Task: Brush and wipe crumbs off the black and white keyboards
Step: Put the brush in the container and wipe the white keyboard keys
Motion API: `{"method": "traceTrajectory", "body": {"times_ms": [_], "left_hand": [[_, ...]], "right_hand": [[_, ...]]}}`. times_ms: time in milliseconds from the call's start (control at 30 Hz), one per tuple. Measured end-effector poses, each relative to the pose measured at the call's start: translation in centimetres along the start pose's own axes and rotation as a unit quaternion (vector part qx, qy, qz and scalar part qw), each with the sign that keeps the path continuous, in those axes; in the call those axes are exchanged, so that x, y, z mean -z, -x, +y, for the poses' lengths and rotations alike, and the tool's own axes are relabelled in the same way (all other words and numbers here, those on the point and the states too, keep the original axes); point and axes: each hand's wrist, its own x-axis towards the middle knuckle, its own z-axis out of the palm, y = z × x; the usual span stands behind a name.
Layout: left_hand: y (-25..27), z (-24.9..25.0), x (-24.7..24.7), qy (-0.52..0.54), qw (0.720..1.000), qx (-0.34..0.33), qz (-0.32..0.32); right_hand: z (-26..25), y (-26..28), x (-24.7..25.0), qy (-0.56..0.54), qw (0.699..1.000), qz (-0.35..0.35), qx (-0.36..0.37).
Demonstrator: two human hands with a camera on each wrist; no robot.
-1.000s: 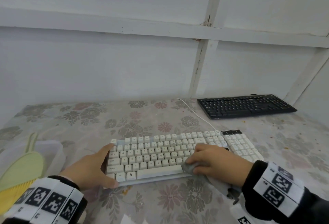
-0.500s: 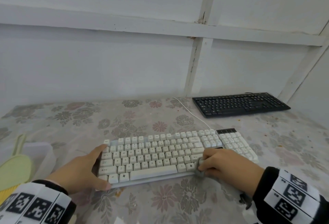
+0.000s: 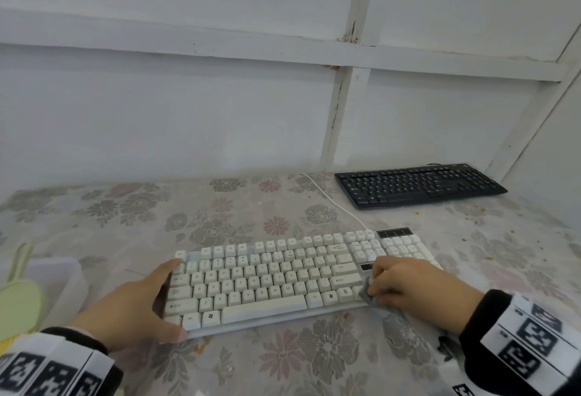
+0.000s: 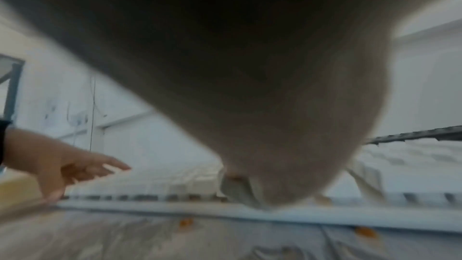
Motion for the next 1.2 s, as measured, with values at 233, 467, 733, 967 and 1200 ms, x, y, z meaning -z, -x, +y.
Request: {"method": "traceTrajectory", "body": {"times_ms": [233,467,733,967,1200], "left_hand": [[0.1,0.1,0.0,-0.005,1.000,0.003,-0.003],[0.0,0.0,0.1,0.001,1.000,0.004,-0.005],[-0.2,-0.3,0.2,0.005,1.000,0.001,-0.005],[-0.5,-0.6,0.0,-0.002,1.000,0.001,-0.006],[-0.6,-0.9,-0.1,-0.004,1.000,0.004,-0.003]], "right_hand": [[1.1,0.6,0.4,0.068,0.997,0.002,-0.039],[-2.2,0.0,0.1,-0.030,0.999,0.008,0.023],[-2.5,-0.4,-2.0,0.037,0.997,-0.034,-0.061],[0.6,1.1,0.1,0.065,0.986,-0.033,-0.149],[-0.8,0.6,0.8,-0.025,0.999,-0.002,-0.041]]}}
